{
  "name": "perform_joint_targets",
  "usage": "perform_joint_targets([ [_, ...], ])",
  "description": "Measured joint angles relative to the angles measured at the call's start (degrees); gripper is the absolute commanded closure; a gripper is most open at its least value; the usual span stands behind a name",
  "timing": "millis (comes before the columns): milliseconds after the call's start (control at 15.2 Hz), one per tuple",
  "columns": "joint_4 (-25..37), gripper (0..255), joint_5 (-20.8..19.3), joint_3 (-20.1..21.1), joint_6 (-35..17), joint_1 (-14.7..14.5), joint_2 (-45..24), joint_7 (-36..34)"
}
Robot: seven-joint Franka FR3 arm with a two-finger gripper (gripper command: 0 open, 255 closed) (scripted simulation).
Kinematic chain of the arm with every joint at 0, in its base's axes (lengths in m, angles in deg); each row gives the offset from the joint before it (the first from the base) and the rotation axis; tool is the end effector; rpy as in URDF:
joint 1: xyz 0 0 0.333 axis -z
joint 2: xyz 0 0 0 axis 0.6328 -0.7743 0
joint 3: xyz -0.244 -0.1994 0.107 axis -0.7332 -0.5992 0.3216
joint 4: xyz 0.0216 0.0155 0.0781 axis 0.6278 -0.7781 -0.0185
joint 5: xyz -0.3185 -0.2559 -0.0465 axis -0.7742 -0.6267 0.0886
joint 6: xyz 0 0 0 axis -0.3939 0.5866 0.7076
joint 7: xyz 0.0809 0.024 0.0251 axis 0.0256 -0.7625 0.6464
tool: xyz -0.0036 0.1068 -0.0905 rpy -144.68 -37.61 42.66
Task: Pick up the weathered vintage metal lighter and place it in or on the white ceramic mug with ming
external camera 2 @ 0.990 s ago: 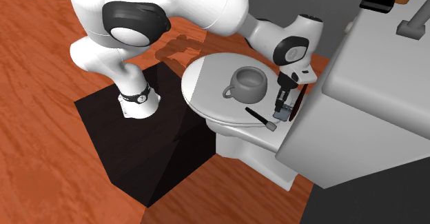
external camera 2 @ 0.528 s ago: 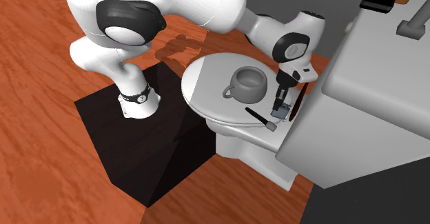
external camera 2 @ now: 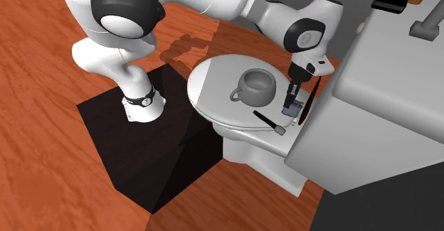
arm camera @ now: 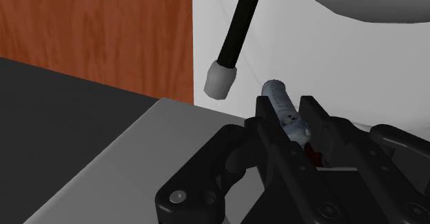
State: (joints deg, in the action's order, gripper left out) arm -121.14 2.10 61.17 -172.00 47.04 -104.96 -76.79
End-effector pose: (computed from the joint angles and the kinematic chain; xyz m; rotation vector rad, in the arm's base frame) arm 0.4589 0.4301 0.2885 2.8892 0.6326 0.0398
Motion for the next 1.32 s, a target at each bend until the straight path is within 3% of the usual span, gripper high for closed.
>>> perform_joint_targets([
  [1320, 7.3, 255, 7.4, 7.0, 9.9, 4.6, 7.0, 6.0],
])
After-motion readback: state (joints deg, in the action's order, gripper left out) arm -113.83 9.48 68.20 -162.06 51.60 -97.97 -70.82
